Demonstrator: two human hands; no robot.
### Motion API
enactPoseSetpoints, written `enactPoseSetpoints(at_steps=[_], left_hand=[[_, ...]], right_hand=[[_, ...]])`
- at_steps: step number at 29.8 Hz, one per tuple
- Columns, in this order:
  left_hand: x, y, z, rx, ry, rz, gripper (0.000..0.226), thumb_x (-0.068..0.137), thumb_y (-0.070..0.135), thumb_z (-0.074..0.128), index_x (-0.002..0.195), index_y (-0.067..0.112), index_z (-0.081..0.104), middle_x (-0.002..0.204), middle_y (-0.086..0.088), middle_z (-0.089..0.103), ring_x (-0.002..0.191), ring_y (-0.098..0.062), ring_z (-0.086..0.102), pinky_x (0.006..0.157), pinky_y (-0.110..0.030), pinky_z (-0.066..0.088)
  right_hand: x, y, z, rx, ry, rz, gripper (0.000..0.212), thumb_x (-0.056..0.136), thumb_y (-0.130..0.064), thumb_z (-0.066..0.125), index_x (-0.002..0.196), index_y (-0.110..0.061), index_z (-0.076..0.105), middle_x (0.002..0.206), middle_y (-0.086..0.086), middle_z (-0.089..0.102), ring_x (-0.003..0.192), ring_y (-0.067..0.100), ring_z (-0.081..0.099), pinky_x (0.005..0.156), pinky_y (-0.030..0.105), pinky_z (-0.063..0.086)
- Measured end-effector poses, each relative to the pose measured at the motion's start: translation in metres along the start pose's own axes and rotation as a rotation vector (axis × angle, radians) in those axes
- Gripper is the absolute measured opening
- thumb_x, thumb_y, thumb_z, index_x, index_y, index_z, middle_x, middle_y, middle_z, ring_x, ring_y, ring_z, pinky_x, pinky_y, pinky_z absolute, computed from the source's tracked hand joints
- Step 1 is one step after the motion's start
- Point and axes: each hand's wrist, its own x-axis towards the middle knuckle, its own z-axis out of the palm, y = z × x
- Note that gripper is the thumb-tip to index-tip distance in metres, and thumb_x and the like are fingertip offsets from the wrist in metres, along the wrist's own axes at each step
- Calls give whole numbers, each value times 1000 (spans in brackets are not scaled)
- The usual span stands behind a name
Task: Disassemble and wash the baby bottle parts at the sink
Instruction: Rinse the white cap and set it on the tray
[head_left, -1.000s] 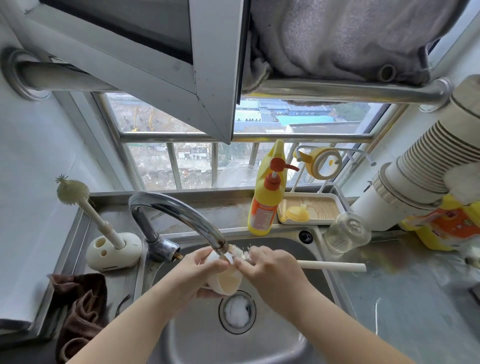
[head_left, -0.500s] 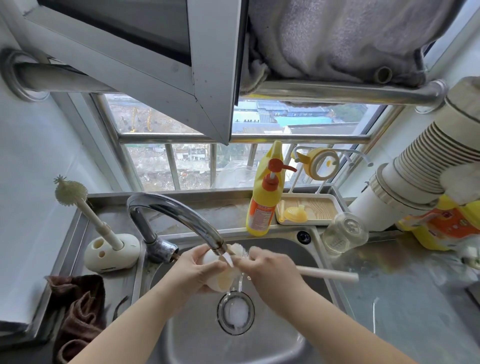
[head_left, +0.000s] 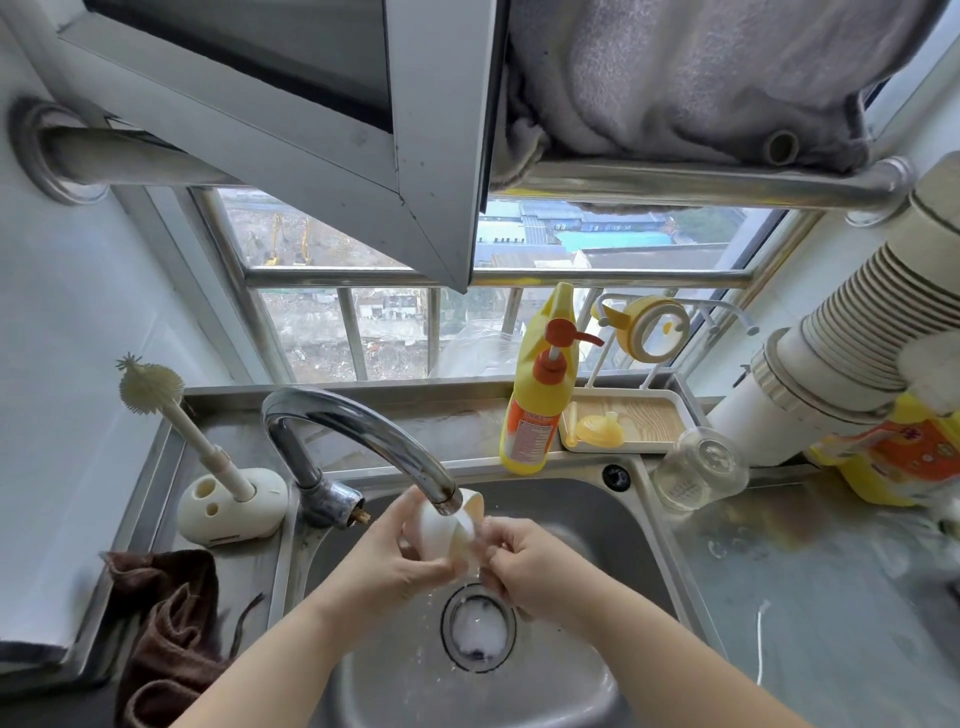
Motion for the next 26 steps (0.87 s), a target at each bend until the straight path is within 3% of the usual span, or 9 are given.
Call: enactPoseSetpoints(at_steps=[3,5,10,12,15,18,22,24,26], left_hand=[[0,-4,-3,11,-69,-62,69,48,13,85,105,45,60,98,-5,72,84,-17,68,76,-25,52],[1,-4,-5,-25,-93,-119,78,49,5,84,114,36,53,103,-9,68,83,-19,67,72,-29,54],[5,2,-5,-163,2,-219,75,44,29,80,113,22,52,106,-16,63,78,-26,69,64,-39,56],[5,2,-3,-126,31,-224,71,43,34,78,109,18,56,100,-16,64,74,-24,69,61,-38,55],[2,0,0,-60,20,-254,69,42,35,76,107,17,60,100,-14,66,78,-25,69,62,-37,56],[4,6,0,-5,4,-230,50,41,37,73,87,18,66,78,-5,70,70,-19,68,58,-33,55],[5,0,-5,-4,71,-191,75,38,33,85,107,13,64,99,-15,68,77,-25,70,61,-38,57],[4,-3,-7,-40,82,-156,90,33,34,91,116,13,61,100,-16,68,76,-25,69,60,-36,56],[5,-1,-8,-84,77,-104,82,33,36,91,108,13,65,92,-15,69,73,-23,68,57,-32,55]], right_hand=[[-1,7,3,-9,-27,-17,25,99,-29,41,95,-9,57,59,-2,42,44,7,31,40,20,25],[-2,8,4,-2,-35,-45,21,99,-29,44,92,-23,63,58,-2,40,46,8,31,42,20,26],[-4,12,10,-148,-12,-82,21,95,-25,48,85,-35,63,56,-14,48,56,4,42,60,21,36],[-7,11,5,-332,-3,-134,19,96,-24,47,100,-27,66,68,-12,52,60,0,45,63,20,38],[-5,10,-4,-992,147,-307,29,89,-22,54,117,-29,58,91,0,60,81,18,60,62,29,41],[-6,13,-2,-1296,356,-377,53,51,-14,78,101,-28,67,67,-3,55,54,16,58,42,24,26],[-6,12,8,-841,83,-216,45,93,-16,43,133,-38,41,100,6,58,85,27,56,66,30,35],[-4,13,8,-414,-37,-139,29,97,-22,39,121,-28,55,81,-1,56,69,17,49,62,26,36],[-5,8,8,19,-95,-41,23,100,-23,39,108,-14,58,62,-6,44,51,10,37,46,23,27]])
